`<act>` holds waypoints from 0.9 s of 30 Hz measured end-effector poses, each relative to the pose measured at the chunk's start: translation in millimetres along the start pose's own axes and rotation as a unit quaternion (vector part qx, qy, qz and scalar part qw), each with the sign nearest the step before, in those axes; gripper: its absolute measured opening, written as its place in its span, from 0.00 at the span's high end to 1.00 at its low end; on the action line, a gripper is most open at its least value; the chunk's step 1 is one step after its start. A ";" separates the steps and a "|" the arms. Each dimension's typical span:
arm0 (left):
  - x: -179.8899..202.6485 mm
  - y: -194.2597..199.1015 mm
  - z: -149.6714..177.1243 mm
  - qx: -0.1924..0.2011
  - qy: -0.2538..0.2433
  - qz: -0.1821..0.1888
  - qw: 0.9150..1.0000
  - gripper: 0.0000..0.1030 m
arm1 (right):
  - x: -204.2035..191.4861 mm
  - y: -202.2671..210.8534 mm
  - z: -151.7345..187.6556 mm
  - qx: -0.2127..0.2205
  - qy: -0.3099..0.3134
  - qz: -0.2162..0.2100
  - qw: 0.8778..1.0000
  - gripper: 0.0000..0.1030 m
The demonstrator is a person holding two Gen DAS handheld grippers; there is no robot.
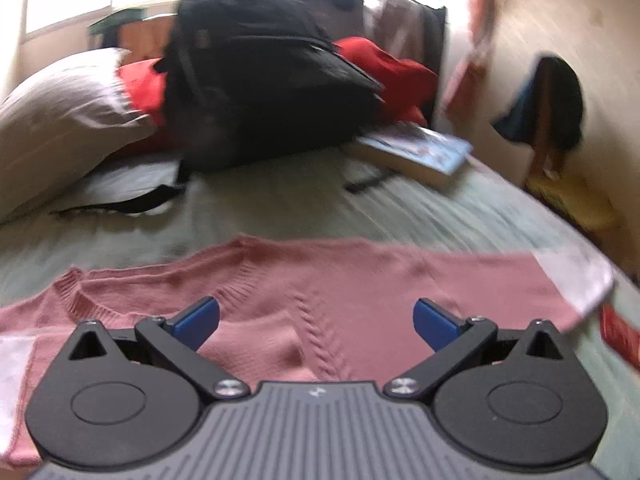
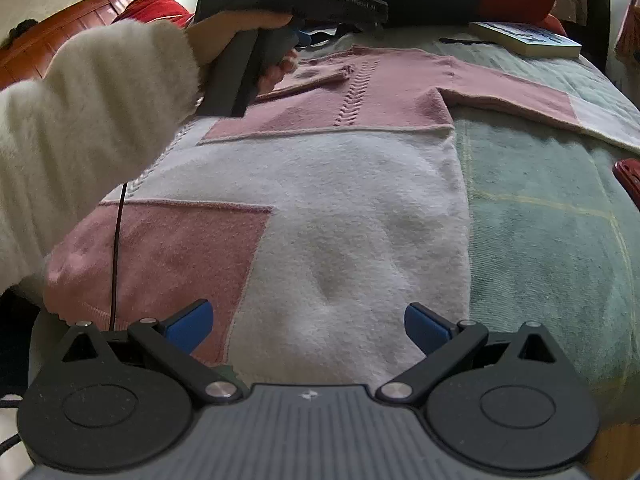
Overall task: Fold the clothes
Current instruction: 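Carry the sleeve across the sweater body and lay it down with the left tool, then open the left tool and withdraw it from the folded sleeve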
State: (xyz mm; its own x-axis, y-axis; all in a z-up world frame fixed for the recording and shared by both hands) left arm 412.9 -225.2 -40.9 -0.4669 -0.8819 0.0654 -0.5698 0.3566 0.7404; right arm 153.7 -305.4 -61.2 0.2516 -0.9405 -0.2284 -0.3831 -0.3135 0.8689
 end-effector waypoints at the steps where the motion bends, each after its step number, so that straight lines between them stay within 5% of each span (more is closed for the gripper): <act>1: 2.8 3.1 4.0 -0.003 -0.015 -0.001 1.000 0.01 | -0.2 0.2 -0.5 0.000 -0.001 0.002 1.000 0.00; 8: -10.3 44.6 25.9 -0.027 -0.084 -0.001 0.996 0.01 | -5.2 0.2 -5.4 0.006 -0.005 0.005 1.000 0.00; 20: -116.0 180.9 35.0 -0.056 -0.097 -0.043 0.993 0.01 | -15.3 -8.6 -22.7 0.011 -0.019 -0.020 1.000 0.00; 27: -149.1 155.0 93.6 -0.070 -0.089 -0.026 0.993 0.01 | -30.3 -27.6 -37.0 -0.002 -0.014 -0.022 1.000 0.00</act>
State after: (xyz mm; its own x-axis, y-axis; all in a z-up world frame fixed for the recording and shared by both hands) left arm 330.9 -9.6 1.5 -0.5591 -0.8247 -0.0856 -0.5020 0.2545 0.8266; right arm 189.5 -263.4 -62.0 0.2430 -0.9290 -0.2790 -0.3690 -0.3545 0.8592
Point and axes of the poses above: each gripper's, at about its wrist camera, not at the fingertips, and y roughly against the way its jaws point, x to its right, z to its underside, the point moved 2 cm from there along -y, roughly the way its jaws point, and after that the axes turned 11 degrees about -x, right-handed, at the moved point
